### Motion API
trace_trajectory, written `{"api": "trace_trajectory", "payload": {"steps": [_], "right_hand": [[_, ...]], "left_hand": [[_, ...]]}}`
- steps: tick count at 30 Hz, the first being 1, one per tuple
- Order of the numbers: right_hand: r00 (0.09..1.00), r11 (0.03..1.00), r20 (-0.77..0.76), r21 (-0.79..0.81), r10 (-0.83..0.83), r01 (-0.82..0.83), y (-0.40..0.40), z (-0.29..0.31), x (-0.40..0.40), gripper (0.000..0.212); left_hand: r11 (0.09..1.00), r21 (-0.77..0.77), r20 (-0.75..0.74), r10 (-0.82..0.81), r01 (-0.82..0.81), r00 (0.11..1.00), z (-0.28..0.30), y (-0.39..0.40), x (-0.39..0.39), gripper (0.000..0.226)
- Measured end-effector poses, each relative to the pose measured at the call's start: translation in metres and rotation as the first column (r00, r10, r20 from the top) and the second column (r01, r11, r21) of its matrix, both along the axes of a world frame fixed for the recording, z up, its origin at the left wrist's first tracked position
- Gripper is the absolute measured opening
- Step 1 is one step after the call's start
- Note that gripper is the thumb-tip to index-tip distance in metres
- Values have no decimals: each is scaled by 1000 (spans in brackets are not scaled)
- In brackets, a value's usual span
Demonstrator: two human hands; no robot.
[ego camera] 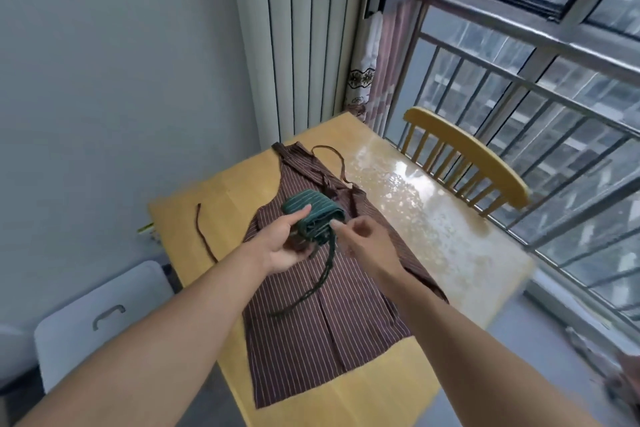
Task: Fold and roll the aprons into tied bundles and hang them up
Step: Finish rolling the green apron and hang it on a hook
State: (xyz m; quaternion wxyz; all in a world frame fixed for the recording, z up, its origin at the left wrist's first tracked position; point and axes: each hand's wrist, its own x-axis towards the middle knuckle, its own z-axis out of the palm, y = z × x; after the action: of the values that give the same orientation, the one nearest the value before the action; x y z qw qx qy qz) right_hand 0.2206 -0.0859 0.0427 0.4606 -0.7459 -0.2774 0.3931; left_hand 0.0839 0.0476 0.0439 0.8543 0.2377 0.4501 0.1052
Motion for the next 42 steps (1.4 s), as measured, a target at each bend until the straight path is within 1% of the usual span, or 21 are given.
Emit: {"api": "trace_trajectory", "payload": {"steps": [2,4,5,8,12,14,16,18,20,22,24,26,28,30,31,33,35,36,38,40,42], "right_hand": [[999,998,-16,55,28,-27,-17,0,-12,36],[1000,995,5,102,-16,15,-24,0,-17,16],[999,993,28,113,-36,33,-30,2,-19,10],[996,997,92,80,-23,16,-39,4,-20,12],[998,997,-1,37,61,-61,-55,12,-21,14],[994,993,7,51,110,-110,-61,17,-19,15],[980,981,59,38,190,-193,-68,29,-16,16],[922,940,180,-47,342,-339,-70,49,-12,12],[792,860,339,-150,508,-488,-69,75,-7,5],[682,817,464,-200,565,-541,-62,105,0,3],[661,819,504,-197,556,-539,-51,130,8,5],[715,857,496,-130,492,-499,-40,147,19,4],[785,896,471,-26,402,-444,-35,154,31,4],[839,918,438,68,324,-391,-34,154,36,11],[867,927,409,113,284,-357,-34,153,34,14],[924,943,313,174,221,-285,-34,142,28,18],[958,959,245,199,152,-203,-31,125,20,22],[972,967,209,207,106,-150,-30,117,16,23],[991,975,129,211,37,-64,-29,102,7,16],[994,983,106,179,32,-51,-32,92,-4,6],[993,986,111,158,35,-52,-34,84,-12,6]], "left_hand": [[999,13,-13,51,-51,999,5,-9,-1,50],[998,34,-15,57,-56,998,11,-16,-1,50],[997,58,-24,58,-56,998,17,-23,-1,48],[987,137,-74,91,-81,993,28,-37,-1,39],[950,298,-171,155,-99,973,27,-53,-2,40],[902,422,-214,194,-89,957,27,-58,-3,44],[833,551,-252,225,-52,941,30,-62,-5,51],[727,684,-316,215,65,924,35,-62,-9,56],[601,767,-368,123,226,922,39,-60,-15,62],[511,772,-388,-90,377,917,49,-57,-21,62],[465,723,-384,-344,511,857,59,-51,-26,54],[419,671,-354,-543,611,762,65,-43,-31,48],[451,619,-252,-662,644,706,70,-38,-37,41],[553,576,-81,-695,603,714,73,-34,-43,37],[590,565,-1,-699,576,716,75,-31,-46,38],[617,563,110,-715,550,690,81,-27,-47,46],[632,559,183,-726,537,663,83,-25,-45,55],[658,545,223,-711,520,666,85,-25,-44,59],[722,498,329,-670,480,665,87,-23,-42,66],[761,460,414,-639,457,648,90,-21,-42,65],[824,377,458,-563,423,688,91,-21,-41,60]]}}
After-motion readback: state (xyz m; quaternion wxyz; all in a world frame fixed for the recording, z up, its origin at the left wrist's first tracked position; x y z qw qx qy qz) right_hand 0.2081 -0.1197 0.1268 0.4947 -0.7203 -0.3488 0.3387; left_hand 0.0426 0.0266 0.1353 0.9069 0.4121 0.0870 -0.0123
